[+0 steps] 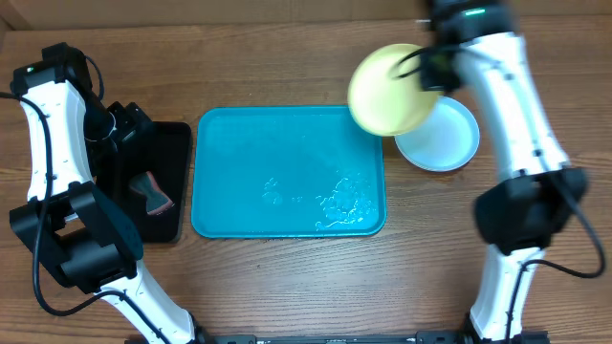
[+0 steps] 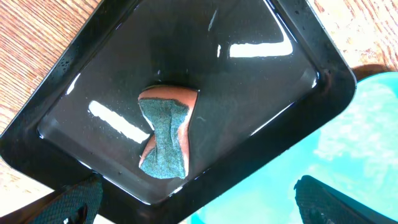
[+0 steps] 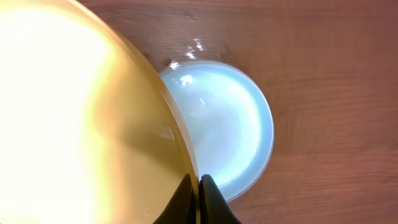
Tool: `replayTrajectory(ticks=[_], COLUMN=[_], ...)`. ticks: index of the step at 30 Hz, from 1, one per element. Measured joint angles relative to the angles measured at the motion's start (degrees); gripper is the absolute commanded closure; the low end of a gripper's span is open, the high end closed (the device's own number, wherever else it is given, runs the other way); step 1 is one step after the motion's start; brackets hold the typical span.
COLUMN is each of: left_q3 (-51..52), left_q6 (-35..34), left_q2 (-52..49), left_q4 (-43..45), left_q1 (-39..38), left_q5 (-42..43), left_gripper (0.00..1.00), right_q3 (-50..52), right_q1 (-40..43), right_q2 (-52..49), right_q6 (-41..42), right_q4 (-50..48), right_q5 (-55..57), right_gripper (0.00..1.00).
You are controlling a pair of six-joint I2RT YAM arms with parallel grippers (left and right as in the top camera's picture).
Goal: Clean dirty plates on tray and stack at the side
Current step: 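Lift the yellow plate with the right gripper onto the plate stack, then open the right gripper and withdraw it from the stack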
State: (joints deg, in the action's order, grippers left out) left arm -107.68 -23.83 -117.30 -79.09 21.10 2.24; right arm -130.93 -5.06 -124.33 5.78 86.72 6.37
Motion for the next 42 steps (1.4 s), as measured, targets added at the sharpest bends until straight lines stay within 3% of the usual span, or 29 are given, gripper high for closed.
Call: replayTrajectory(ticks=[7,20,21,22,26,27,28,36,42], left_q3=[0.00,0.00,0.00,0.00,0.00,0.00,0.00,0.00,0.00], left_q6=[0.00,0.00,0.00,0.00,0.00,0.00,0.00,0.00,0.00], left_q2=[0.00,0.00,0.00,0.00,0.00,0.00,0.00,0.00,0.00], left_q4=[0.02,0.00,0.02,0.02,0.02,0.00,0.00,0.02,0.02], left_q1=[0.00,0.00,0.00,0.00,0.00,0.00,0.00,0.00,0.00], left_q5=[0.00,0.15,0.15,0.15,0.15,0.15,0.15,0.15,0.15], left_gripper=[0.00,0.00,0.00,0.00,0.00,0.00,0.00,0.00,0.00], right_q3=[1.44,20.94,21.90,22.91,23.74,23.74,23.74,23.74,23.82], right_q1=[14.49,16.70,16.70,16.70,16.70,16.70,16.70,16.65,15.21], right_q2=[0.02,0.02,0.02,0.02,0.02,0.02,0.02,1.84,12.13], right_q6=[0.15,1.05,1.07,1.09,1.44,1.49,1.86,0.33,-2.49], right_q4=[2.58,-9.25,-9.99,-10.69,-10.54,-10.25,-9.70,-2.97,1.81], right_q5=[-12.63,-12.24,-12.11,-12.04,-12.09,-12.11,-12.11,-12.20,-14.05], right_gripper=[0.96,0.96,0.88,0.62,0.56,0.39,0.00,0.00,0.00])
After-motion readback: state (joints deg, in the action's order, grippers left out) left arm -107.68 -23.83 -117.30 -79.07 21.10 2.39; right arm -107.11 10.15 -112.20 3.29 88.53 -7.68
